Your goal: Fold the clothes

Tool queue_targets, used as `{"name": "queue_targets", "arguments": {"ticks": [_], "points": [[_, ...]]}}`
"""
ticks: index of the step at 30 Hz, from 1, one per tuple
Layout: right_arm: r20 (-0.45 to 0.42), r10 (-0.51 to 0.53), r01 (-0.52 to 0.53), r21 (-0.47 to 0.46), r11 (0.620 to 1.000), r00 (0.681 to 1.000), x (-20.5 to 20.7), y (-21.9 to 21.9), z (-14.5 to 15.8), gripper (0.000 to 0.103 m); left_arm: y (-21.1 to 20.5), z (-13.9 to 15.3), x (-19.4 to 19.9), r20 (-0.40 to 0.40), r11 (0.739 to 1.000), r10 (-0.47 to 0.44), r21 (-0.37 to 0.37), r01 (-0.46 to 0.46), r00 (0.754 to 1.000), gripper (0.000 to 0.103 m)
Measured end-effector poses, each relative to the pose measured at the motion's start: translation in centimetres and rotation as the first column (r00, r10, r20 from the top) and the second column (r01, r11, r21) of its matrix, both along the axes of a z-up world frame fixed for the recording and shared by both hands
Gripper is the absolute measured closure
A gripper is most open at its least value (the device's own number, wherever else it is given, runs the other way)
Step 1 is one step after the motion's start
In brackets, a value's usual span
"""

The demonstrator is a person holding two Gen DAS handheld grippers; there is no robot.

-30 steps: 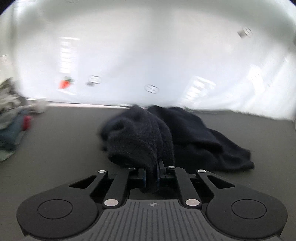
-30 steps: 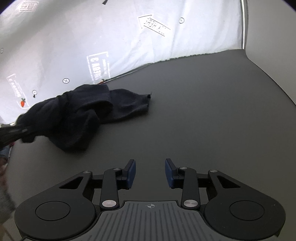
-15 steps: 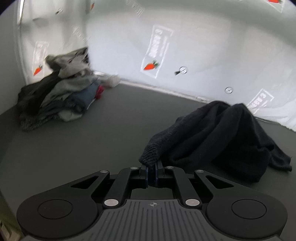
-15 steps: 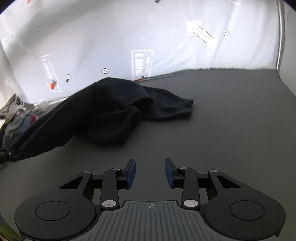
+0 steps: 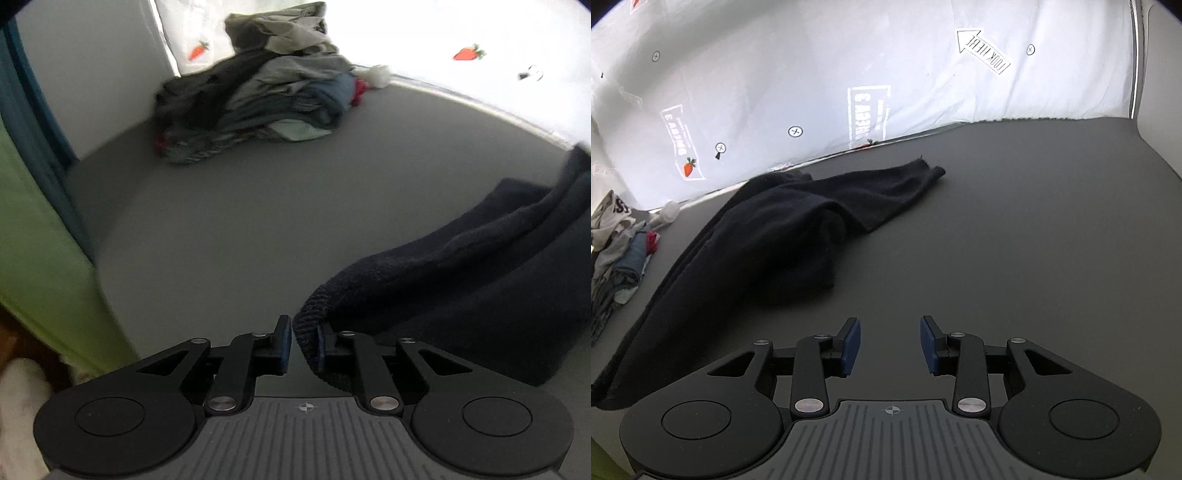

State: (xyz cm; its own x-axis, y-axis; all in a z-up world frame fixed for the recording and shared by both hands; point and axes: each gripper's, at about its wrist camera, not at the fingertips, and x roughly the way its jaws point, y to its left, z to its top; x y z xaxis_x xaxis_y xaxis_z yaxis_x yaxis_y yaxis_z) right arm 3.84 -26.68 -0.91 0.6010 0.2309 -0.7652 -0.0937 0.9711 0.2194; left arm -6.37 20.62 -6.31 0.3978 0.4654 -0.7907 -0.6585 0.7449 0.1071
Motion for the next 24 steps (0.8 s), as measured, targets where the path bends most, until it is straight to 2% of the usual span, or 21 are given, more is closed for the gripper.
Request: {"name": "queue_targets", "arguments": {"ticks": [2, 3, 5, 6, 7, 8, 10, 12, 14, 16, 17, 18, 19, 21, 23, 24], "points": [[-0.003, -0.006, 0.006, 0.004, 1.000, 1.000, -0.2, 0.9, -0.2, 0.055, -1.4, 1.3, 0.1, 0.062, 0.996, -0.083, 0.037, 0.081, 0.995, 0.059], [-0.002, -0.006, 0.006, 0.007, 1.000, 1.000, -0.3, 1.3, -0.3, 0.055, -2.7, 2.2, 0.5, 0.112, 0.986, -0.155, 0.075, 0.147, 0.982, 0.044], [0.003, -0.005, 0.005, 0.007, 1.000, 1.000, -0.6, 1.9, -0.4, 0.053, -5.1, 3.0, 2.0, 0.158, 0.947, -0.317, 0.108, 0.303, 0.935, 0.039], [0.006, -0.004, 0.004, 0.004, 1.000, 1.000, -0.7, 2.1, -0.4, 0.052, -6.3, 3.3, 2.9, 0.175, 0.915, -0.400, 0.124, 0.383, 0.899, 0.032], [0.012, -0.005, 0.005, -0.001, 1.000, 1.000, -0.9, 2.4, -0.2, 0.052, -7.4, 3.4, 3.6, 0.179, 0.887, -0.460, 0.138, 0.441, 0.870, 0.018], [0.019, -0.009, 0.009, -0.008, 1.000, 1.000, -1.2, 2.6, 0.0, 0.051, -8.3, 3.2, 4.4, 0.174, 0.862, -0.505, 0.151, 0.484, 0.845, 0.017], [0.030, -0.019, 0.020, -0.023, 1.000, 0.999, -1.7, 2.7, 0.4, 0.050, -10.8, 1.9, 6.9, 0.122, 0.796, -0.600, 0.187, 0.576, 0.790, 0.017], [0.040, -0.037, 0.038, -0.043, 0.998, 0.999, -2.5, 2.2, 0.8, 0.049, -12.8, -0.3, 9.5, 0.043, 0.746, -0.654, 0.207, 0.633, 0.755, 0.017], [0.041, -0.054, 0.056, -0.050, 0.997, 0.998, -3.1, 1.5, 1.1, 0.049, -13.5, -2.0, 11.1, -0.008, 0.719, -0.678, 0.204, 0.665, 0.735, 0.017], [0.036, -0.069, 0.071, -0.055, 0.996, 0.997, -3.5, 0.8, 1.2, 0.048, -14.2, -4.4, 13.1, -0.071, 0.680, -0.712, 0.176, 0.711, 0.699, 0.017], [0.031, -0.077, 0.079, -0.058, 0.995, 0.997, -3.8, 0.4, 1.3, 0.048, -14.4, -5.0, 13.6, -0.075, 0.673, -0.721, 0.159, 0.722, 0.689, 0.018], [0.028, -0.081, 0.083, -0.059, 0.995, 0.996, -3.9, 0.1, 1.3, 0.048, -14.7, -5.6, 14.1, -0.068, 0.677, -0.721, 0.143, 0.722, 0.690, 0.025], [0.025, -0.086, 0.088, -0.063, 0.994, 0.996, -4.1, -0.3, 1.3, 0.048, -15.0, -5.8, 14.3, -0.062, 0.685, -0.715, 0.134, 0.716, 0.696, 0.049], [0.021, -0.096, 0.097, -0.071, 0.993, 0.995, -4.4, -1.1, 1.4, 0.048, -15.6, -6.0, 14.9, -0.059, 0.716, -0.690, 0.091, 0.692, 0.722, 0.082], [0.020, -0.104, 0.105, -0.077, 0.991, 0.994, -4.6, -1.8, 1.5, 0.048, -15.9, -5.4, 14.5, -0.022, 0.733, -0.678, 0.049, 0.678, 0.735, 0.087], [0.018, -0.108, 0.109, -0.077, 0.991, 0.994, -4.6, -2.2, 1.5, 0.048, -16.4, -4.8, 13.9, -0.002, 0.719, -0.695, 0.029, 0.695, 0.719, 0.088]]}}
